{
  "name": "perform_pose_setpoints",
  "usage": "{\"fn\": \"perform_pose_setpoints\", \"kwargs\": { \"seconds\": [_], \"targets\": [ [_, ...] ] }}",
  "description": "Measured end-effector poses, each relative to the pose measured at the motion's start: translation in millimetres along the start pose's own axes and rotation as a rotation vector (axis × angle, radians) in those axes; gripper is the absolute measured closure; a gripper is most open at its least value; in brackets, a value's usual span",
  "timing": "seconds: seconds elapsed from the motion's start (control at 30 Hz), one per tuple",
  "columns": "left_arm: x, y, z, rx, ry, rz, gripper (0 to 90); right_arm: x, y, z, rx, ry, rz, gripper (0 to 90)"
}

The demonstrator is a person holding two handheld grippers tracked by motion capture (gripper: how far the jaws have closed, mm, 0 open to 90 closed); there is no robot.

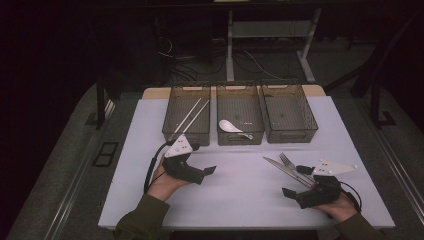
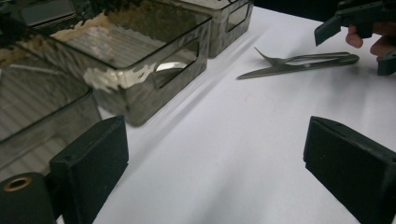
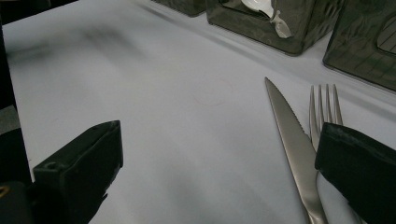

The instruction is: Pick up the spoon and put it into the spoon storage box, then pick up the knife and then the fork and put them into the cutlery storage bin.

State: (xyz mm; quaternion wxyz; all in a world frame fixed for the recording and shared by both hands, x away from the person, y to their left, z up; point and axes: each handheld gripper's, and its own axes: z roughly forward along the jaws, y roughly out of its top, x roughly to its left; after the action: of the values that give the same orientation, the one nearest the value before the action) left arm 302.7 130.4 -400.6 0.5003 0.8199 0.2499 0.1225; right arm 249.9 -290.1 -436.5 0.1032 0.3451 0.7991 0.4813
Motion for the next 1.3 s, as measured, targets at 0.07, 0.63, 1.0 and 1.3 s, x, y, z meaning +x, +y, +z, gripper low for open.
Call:
{"fn": "perform_pose_setpoints", "kwargs": {
  "seconds": [0.07, 0.63, 1.0, 1.3],
  "targets": [
    [-2.2, -5.8, -3.4, 0.008, -0.002, -0.001, 2.9, 0.1, 0.0, -0.1, 0.0, 0.0, 0.0, 1.1],
    [-13.1, -38.4, -22.9, 0.009, -0.002, -0.041, 0.0, -0.6, 0.1, -1.2, -0.005, 0.0, 0.002, 1.1],
    [-12.3, -42.0, -21.3, 0.017, -0.016, -0.045, 0.0, -7.2, 1.3, -11.0, 0.0, -0.014, 0.021, 1.0],
    [-11.3, -42.4, -20.4, 0.018, -0.027, -0.042, 0.0, -18.7, 5.5, -23.5, 0.009, -0.033, 0.035, 1.1]
  ]
}}
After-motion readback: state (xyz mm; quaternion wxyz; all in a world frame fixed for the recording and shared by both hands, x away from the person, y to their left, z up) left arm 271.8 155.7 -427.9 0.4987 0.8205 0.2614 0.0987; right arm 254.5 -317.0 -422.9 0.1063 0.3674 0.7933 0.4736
